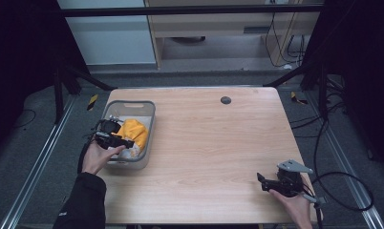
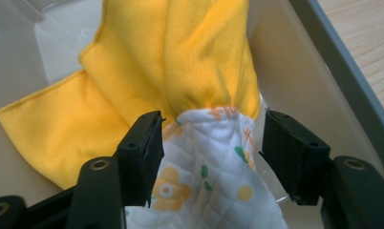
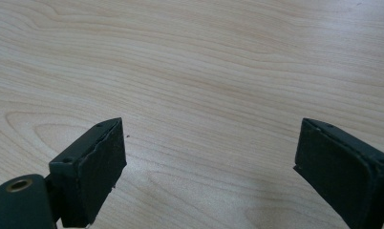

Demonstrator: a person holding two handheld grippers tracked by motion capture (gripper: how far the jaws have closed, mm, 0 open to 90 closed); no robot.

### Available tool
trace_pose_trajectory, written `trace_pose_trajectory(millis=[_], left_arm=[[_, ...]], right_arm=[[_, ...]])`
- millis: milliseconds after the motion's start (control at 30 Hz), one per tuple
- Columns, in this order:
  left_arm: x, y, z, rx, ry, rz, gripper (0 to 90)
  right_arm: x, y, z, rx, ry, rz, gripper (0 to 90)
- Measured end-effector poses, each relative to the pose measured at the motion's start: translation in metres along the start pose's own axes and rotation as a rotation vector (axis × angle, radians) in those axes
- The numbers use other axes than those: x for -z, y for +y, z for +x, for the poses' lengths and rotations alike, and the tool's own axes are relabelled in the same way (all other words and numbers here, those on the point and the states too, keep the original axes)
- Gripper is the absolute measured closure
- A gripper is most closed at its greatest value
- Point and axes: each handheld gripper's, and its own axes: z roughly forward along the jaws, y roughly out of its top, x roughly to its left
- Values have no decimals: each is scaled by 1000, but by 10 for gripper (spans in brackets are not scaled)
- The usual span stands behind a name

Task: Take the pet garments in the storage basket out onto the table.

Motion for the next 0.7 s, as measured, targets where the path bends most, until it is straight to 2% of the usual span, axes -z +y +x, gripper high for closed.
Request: trace_pose_trajectory(millis=[133, 533, 700], left_arm=[[-3, -1, 0, 10, 1, 22, 444], [-13, -3, 2, 24, -14, 85, 577], [-13, -3, 3, 28, -16, 95, 681]], right_arm=[[-1, 0, 0, 18, -3, 0, 98], [-1, -1, 0, 18, -3, 6, 91], [-1, 0, 0, 12, 0, 10, 89]])
